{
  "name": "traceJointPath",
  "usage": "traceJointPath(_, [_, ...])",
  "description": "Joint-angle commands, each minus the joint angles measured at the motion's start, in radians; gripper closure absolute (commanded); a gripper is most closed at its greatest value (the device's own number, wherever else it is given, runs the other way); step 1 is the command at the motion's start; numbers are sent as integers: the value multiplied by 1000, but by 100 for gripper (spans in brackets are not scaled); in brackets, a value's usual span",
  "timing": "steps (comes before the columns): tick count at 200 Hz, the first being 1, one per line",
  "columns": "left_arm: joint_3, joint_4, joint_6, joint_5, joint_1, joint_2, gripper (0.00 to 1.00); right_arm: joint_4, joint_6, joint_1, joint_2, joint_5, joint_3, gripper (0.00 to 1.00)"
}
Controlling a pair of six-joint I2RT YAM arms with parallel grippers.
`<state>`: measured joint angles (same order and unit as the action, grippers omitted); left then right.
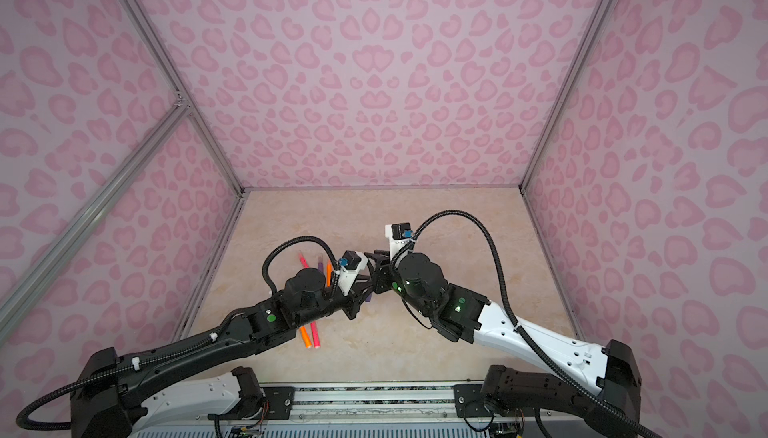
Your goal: Insert the pens into the pen caps
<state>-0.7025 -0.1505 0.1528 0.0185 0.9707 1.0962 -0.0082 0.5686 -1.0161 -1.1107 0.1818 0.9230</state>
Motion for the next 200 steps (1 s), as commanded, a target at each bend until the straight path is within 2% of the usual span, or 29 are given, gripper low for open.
traceJointPath(1, [-13, -11, -13, -11, 1, -1, 96, 16, 9, -3, 3, -17, -11, 70])
traceJointPath(23, [-12, -9, -13, -12, 2, -2, 96, 22, 12, -3, -1, -28, -15, 70])
traceJointPath(77, [0, -20, 1, -20, 3, -27, 96, 52, 15, -3, 5, -75, -49, 100])
traceJointPath(119, [10, -34, 27, 3, -9, -57, 96, 114, 1, -3, 53, -157, -134, 100])
traceJointPath(136, [6, -32, 54, 70, -36, -67, 96, 166, -9, -2, 84, -206, -183, 100])
traceJointPath(165, [-33, -73, 118, 282, -114, -50, 96, 231, -18, 3, 119, -313, -235, 100])
traceJointPath(200, [-88, -89, 152, 458, -175, -3, 96, 275, -4, 7, 147, -394, -283, 100])
